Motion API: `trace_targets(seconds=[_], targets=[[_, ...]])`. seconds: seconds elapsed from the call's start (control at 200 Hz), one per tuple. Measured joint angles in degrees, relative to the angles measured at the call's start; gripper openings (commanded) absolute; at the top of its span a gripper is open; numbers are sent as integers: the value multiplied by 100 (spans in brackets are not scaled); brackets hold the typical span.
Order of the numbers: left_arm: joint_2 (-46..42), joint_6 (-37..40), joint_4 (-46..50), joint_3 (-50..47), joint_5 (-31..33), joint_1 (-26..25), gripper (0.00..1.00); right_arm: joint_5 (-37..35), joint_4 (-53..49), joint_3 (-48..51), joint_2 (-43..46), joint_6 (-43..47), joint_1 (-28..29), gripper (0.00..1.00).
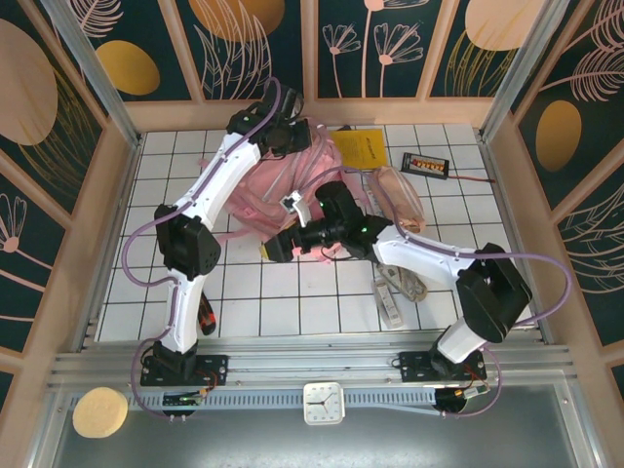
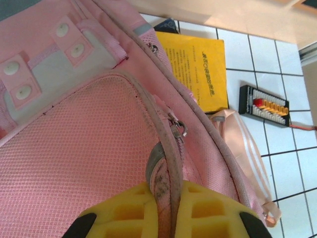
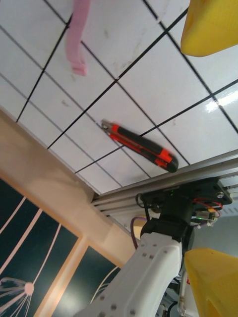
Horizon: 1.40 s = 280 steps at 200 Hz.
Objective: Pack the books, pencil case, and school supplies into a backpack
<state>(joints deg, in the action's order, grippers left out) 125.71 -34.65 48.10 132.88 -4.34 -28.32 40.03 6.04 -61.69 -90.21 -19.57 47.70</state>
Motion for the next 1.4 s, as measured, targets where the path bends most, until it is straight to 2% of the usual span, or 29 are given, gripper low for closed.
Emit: trace_targets(seconds=[0.105,0.285,0.37,0.6,0.66,0.701,0.721,0.731,0.751,0.756,0.771,0.791,0.796,0.816,0.876,0.911,0.946,1.001,1.056,1.251,1.331,1.401], targets=[[0,50,-44,-101,-35,0,0,74,-44,-39,31,-160,-214,99],[-2,66,-61,-111,-85,2,0,-267,-428,350,354,-437,-1189,97],[-2,81,-61,-111,-125,2,0,-323,-457,426,337,-533,-1480,96],[-13,107,-76,-151,-170,2,0,-396,-232,-487,-874,-940,-1547,84],[-17,125,-83,-190,-197,-4,0,-435,-61,-645,-1088,-1093,-1547,75],[-37,131,-120,-249,-210,-11,0,-468,42,-758,-1215,-1233,-1547,63],[-52,142,-140,-291,-212,-13,0,-485,81,-815,-1270,-1224,-1547,51],[-63,146,-149,-310,-212,-15,0,-487,103,-852,-1305,-1276,-1547,48],[-87,151,-173,-365,-210,-15,0,-522,125,-927,-1364,-1309,-1547,35],[-101,151,-190,-396,-205,-15,0,-518,131,-940,-1377,-1311,-1547,29],[-120,155,-214,-437,-195,-17,0,-522,144,-990,-1416,-1375,-1547,23],[-157,166,-262,-503,-170,-15,8,-533,175,-1054,-1469,-1403,-1545,11],[-168,166,-278,-518,-164,-15,11,-533,177,-1062,-1478,-1408,-1545,11],[-203,179,-328,-586,-140,-11,24,-551,199,-1102,-1502,-1432,-1541,0],[-304,251,-424,-715,-74,2,58,-553,282,-1130,-1523,-1532,-1526,0],[-393,323,-426,-789,-48,2,71,-568,317,-1134,-1523,-1617,-1523,0],[-560,409,-426,-925,24,-4,79,-616,334,-1156,-1523,-1655,-1526,0],[-992,570,-531,-1368,166,-22,82,-667,299,-1178,-1528,-1709,-1541,0],[-1733,726,-745,-2214,332,-28,85,-686,179,-1283,-1537,-1727,-1550,0],[-5056,870,-1567,-5788,656,-33,82,-723,-400,-2024,-1609,-1829,-1547,0],[-5770,763,-1878,-6883,483,-31,79,-723,-638,-2334,-1687,-1895,-1547,0],[-5864,715,-2120,-7514,291,-33,78,-723,-824,-2583,-1784,-1952,-1547,0]])
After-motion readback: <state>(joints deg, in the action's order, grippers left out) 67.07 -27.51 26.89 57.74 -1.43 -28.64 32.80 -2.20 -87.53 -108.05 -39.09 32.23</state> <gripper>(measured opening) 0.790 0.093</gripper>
